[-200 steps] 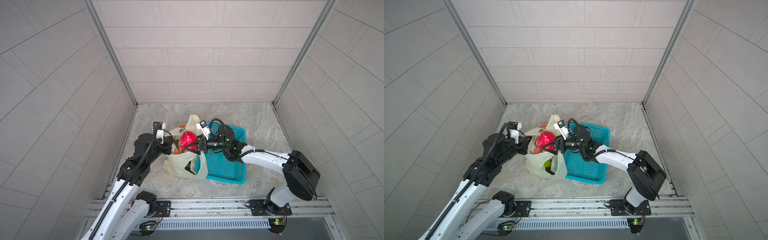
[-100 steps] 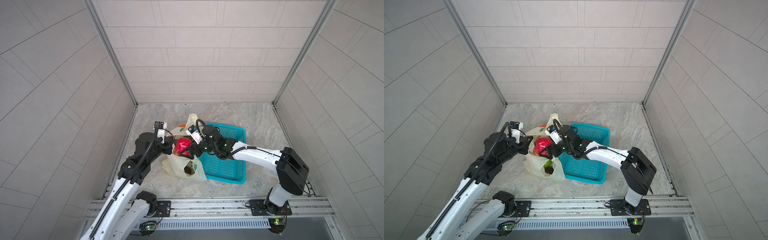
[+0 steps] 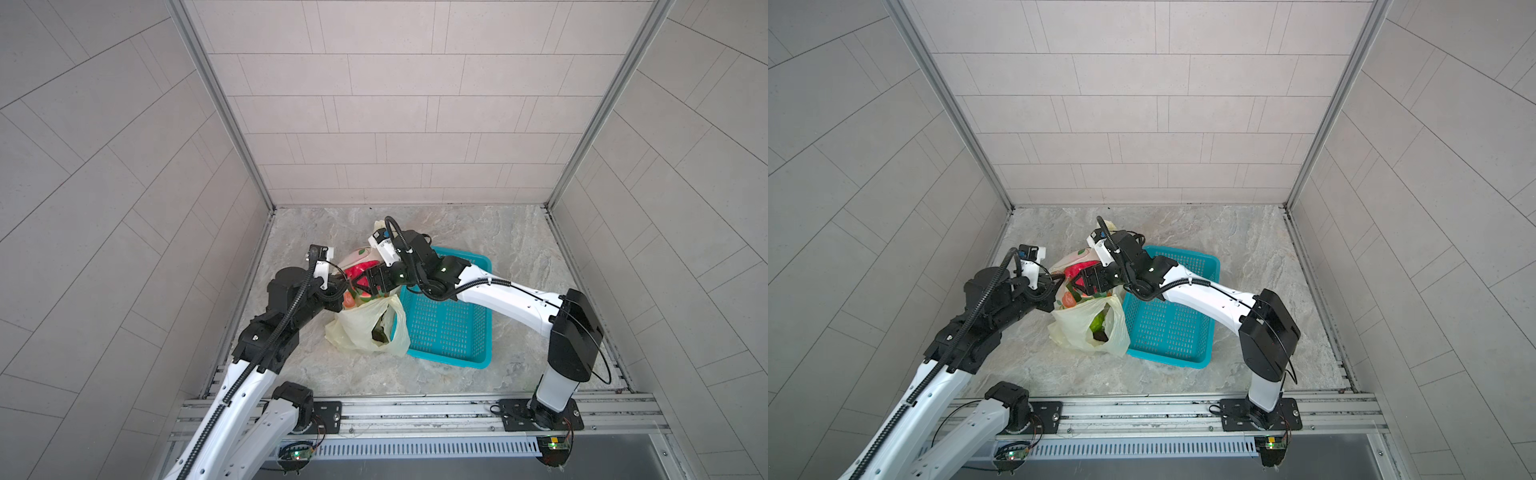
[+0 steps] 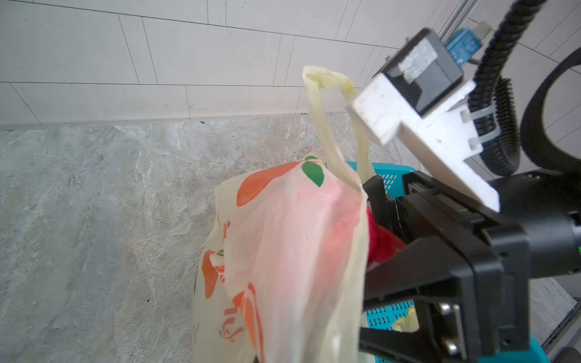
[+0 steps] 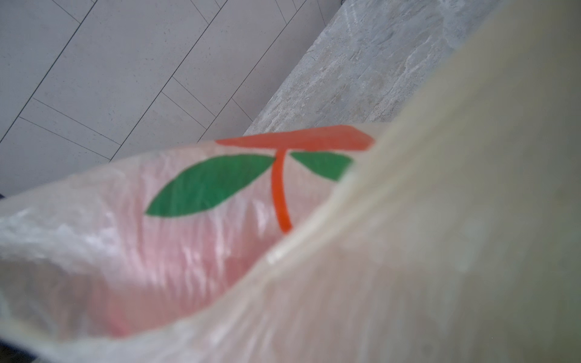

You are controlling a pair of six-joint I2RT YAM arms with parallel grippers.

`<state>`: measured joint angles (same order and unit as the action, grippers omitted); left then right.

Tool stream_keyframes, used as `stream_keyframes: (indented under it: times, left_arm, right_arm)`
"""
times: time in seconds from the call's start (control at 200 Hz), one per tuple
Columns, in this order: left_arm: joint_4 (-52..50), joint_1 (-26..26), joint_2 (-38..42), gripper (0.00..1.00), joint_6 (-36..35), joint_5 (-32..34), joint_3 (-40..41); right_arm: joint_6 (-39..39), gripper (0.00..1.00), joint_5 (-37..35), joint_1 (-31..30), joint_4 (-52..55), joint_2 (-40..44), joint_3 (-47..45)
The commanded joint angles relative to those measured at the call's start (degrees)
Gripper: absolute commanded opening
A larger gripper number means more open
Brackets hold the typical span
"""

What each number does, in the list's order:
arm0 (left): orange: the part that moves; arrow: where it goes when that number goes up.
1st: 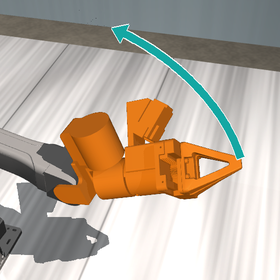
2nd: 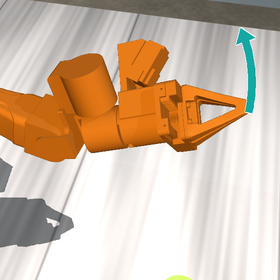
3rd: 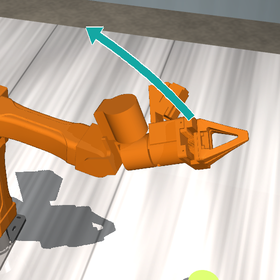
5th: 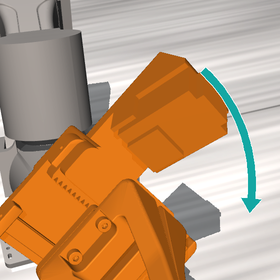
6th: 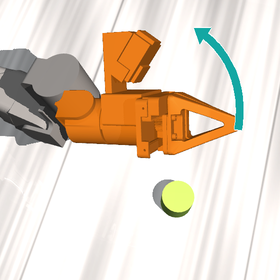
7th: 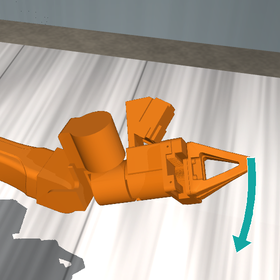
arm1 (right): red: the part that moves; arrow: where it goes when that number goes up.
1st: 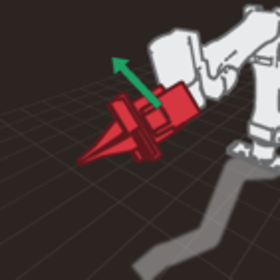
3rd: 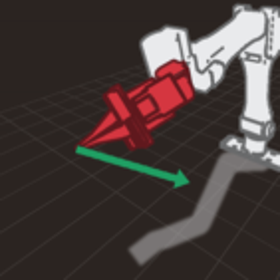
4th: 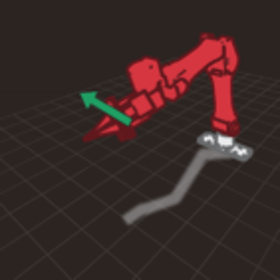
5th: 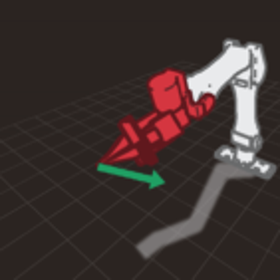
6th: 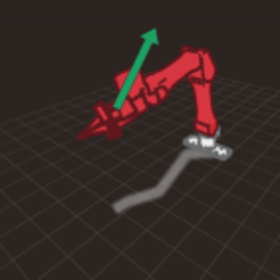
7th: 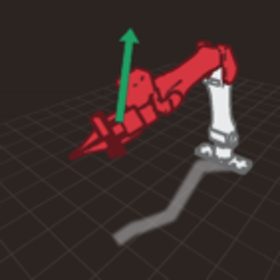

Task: Place the fruits into the plastic bag
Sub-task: Place the fruit in the plastic bag.

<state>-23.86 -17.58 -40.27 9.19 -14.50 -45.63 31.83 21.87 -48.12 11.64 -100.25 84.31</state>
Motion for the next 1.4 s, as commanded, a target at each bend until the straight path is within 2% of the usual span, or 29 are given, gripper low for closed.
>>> stream_keyframes:
  times: [0.0, 0.21, 0.37, 0.691, 0.731, 0.771, 0.836, 0.901, 0.951, 1.011, 1.206, 1.396]
  left_arm:
    - [-0.04, 0.18, 1.10, 0.00, -1.44, 0.21, 0.48]
    - [0.93, 0.18, 1.51, 0.00, -1.16, -0.11, 0.89]
    - [1.53, 0.18, 1.42, 0.00, -0.75, -0.19, 0.76]
    - [1.93, 0.18, 1.67, 0.00, -0.05, 2.68, 1.12]
    - [1.82, 0.18, 1.61, 0.00, 0.23, 3.58, 1.10]
    - [1.71, 0.18, 1.60, 0.00, 0.54, 4.59, 1.20]
    - [1.54, 0.18, 1.44, 0.00, 1.25, 6.23, 1.48]
    - [1.60, 0.18, 1.21, 0.00, 2.09, 7.59, 1.91]
    - [1.71, 0.18, 1.01, 0.00, 2.48, 8.63, 2.18]
    - [1.79, 0.18, 0.58, 0.00, 2.98, 9.43, 2.38]
    - [1.80, 0.18, -0.16, 0.00, 3.90, 12.86, 2.99]
    - [1.64, 0.18, -0.32, 0.00, 4.17, 15.74, 3.68]
  right_arm:
    - [3.84, 0.00, -1.06, 1.27, -0.97, 3.74, 1.12]
    - [5.36, 0.00, -0.07, 0.95, -2.48, 1.53, 0.62]
    - [1.27, 0.00, -1.02, -1.39, -0.78, 0.15, 0.34]
    - [3.47, 0.00, -9.63, -0.38, 0.03, -4.18, 2.23]
    - [4.12, 0.06, -9.83, 0.18, 0.54, -4.91, 2.79]
    - [4.28, 0.16, -9.47, 0.60, 1.11, -5.49, 3.34]
    - [3.97, 0.47, -9.05, 0.84, 1.88, -5.68, 3.75]
    - [2.88, 0.66, -8.02, 0.83, 1.81, -4.97, 3.41]
    - [2.17, 0.76, -7.72, 0.84, 1.81, -4.20, 2.94]
    - [0.85, 0.99, -7.07, 0.84, 1.97, -3.14, 2.49]
    - [-3.39, 0.99, -7.65, 1.33, 6.90, 0.10, 1.85]
    - [-5.76, 0.99, -4.10, 2.45, 8.10, 3.52, -0.30]
